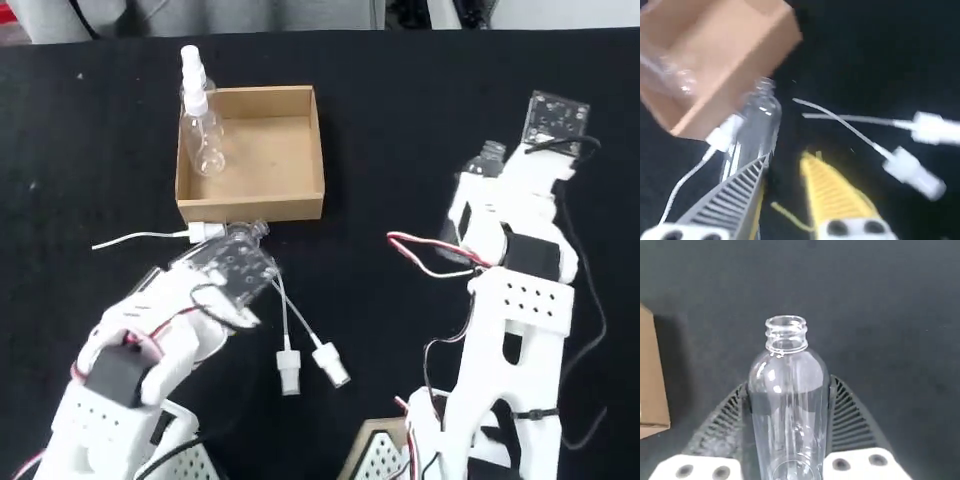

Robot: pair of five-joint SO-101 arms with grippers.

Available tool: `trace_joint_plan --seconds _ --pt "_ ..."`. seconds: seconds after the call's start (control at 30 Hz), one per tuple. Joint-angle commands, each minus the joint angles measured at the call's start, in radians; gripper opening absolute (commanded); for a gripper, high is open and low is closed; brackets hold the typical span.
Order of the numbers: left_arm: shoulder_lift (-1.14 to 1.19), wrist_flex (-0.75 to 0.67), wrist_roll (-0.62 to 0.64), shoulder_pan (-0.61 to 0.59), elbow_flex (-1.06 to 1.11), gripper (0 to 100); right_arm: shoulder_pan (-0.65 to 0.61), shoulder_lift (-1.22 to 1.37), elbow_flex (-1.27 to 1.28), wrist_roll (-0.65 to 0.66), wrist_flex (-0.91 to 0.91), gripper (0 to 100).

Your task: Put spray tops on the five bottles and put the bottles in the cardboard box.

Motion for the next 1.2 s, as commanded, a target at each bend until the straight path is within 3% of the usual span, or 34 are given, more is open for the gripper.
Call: trace_joint_plan --seconds 0.0,0.27,0.47,0.77,1.17 --pt "0.144 0.017 -0.034 0.027 -0.120 17 0.035 -0.039 -0.005 -0.009 -0.041 1.8" --pt "0.345 0.009 -0.210 0.062 -0.166 21 0.041 -0.039 -0.005 0.000 -0.052 1.8" --pt "0.457 0.008 -0.226 0.176 -0.223 21 0.044 -0.044 -0.005 0.000 -0.052 1.8" --pt "0.615 0.006 -0.287 0.298 -0.277 21 0.160 -0.045 -0.035 0.054 -0.048 1.8" --pt "0.804 -0.135 -0.292 0.404 -0.294 21 0.347 -0.039 -0.094 0.058 -0.061 1.8"
